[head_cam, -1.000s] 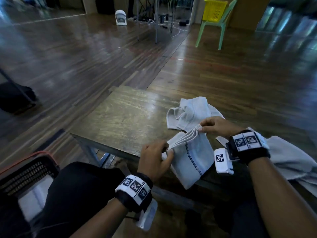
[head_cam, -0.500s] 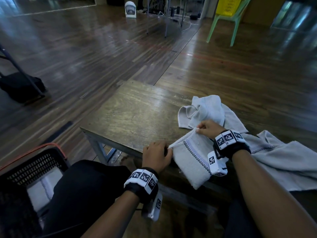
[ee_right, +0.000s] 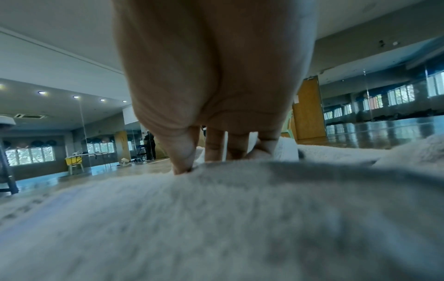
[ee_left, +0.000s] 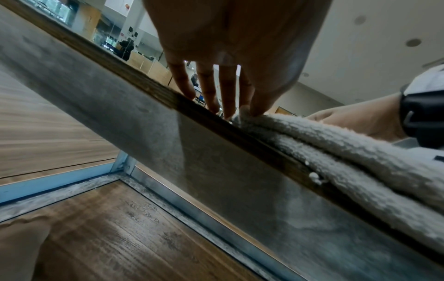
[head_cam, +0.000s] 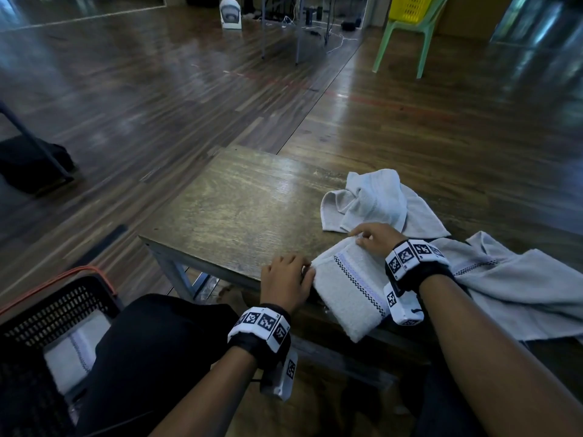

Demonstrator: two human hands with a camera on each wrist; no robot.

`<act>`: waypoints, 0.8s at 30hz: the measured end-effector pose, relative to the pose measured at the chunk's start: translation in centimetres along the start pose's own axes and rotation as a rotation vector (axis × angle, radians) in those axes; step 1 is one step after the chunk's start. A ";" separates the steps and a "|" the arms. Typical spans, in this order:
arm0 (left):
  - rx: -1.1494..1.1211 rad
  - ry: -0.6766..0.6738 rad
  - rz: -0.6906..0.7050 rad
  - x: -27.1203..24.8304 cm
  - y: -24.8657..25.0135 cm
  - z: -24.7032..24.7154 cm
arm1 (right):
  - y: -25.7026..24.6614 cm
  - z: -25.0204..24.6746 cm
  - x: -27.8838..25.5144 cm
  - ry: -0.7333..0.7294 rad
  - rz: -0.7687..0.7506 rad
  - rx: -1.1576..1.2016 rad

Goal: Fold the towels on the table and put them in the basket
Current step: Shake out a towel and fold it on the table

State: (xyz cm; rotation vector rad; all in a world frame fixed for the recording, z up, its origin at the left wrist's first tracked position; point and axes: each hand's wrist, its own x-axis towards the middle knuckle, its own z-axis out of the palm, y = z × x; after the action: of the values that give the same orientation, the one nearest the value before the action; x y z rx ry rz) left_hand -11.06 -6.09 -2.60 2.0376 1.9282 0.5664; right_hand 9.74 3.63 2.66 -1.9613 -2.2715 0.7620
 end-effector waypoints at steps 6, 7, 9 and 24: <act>-0.067 0.019 0.033 0.6 1.4 0.4 | 1.5 -1.2 -2.4 -0.132 0.052 -0.182; -0.070 0.005 0.040 0.7 1.8 0.5 | 1.9 -1.5 -3.0 -0.151 0.044 -0.220; -0.043 -0.033 0.070 1.0 2.8 0.9 | 3.0 -1.7 -4.4 -0.175 0.043 -0.256; 0.388 -0.255 0.439 5.2 7.8 0.9 | 9.0 -0.6 -10.0 -0.020 0.015 -0.054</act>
State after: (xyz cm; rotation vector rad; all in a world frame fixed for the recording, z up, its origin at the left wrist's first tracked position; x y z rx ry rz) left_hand -3.60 -1.37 0.67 2.6501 1.5362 0.0026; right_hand 20.17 -4.86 2.40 -2.0054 -2.3154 0.7327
